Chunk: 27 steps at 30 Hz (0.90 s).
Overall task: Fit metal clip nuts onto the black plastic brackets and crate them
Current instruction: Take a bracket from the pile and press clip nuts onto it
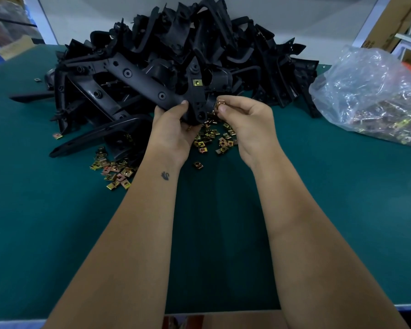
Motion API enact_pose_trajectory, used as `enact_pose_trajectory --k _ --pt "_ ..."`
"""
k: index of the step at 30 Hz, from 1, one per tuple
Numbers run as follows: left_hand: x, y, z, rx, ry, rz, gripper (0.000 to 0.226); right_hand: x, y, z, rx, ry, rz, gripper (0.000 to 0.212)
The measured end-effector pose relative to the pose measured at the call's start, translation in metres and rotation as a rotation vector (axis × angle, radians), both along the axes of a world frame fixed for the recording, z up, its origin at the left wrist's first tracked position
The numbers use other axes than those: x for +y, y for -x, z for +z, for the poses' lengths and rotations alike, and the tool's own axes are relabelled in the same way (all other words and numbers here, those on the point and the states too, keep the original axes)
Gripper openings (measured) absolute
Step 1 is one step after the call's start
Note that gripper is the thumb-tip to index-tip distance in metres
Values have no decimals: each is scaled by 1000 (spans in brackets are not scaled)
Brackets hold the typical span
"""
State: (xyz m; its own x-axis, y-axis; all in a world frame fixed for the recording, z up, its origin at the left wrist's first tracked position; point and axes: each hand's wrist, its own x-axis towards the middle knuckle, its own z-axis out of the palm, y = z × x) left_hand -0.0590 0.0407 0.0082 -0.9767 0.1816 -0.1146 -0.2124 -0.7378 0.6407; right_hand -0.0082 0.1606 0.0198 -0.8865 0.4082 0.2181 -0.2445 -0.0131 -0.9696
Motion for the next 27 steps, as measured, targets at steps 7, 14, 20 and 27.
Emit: enact_pose_trajectory --k 7,14,20,27 --pt "1 -8 5 27 -62 -52 63 -1 -2 3 -16 82 33 14" --pt "4 -10 1 149 116 -41 67 -7 -5 6 -32 68 105 12" --pt "6 -12 1 135 284 88 78 -9 -5 4 -15 -151 67 14" --pt "5 -14 0 136 344 107 107 -13 -4 4 -58 -62 136 13"
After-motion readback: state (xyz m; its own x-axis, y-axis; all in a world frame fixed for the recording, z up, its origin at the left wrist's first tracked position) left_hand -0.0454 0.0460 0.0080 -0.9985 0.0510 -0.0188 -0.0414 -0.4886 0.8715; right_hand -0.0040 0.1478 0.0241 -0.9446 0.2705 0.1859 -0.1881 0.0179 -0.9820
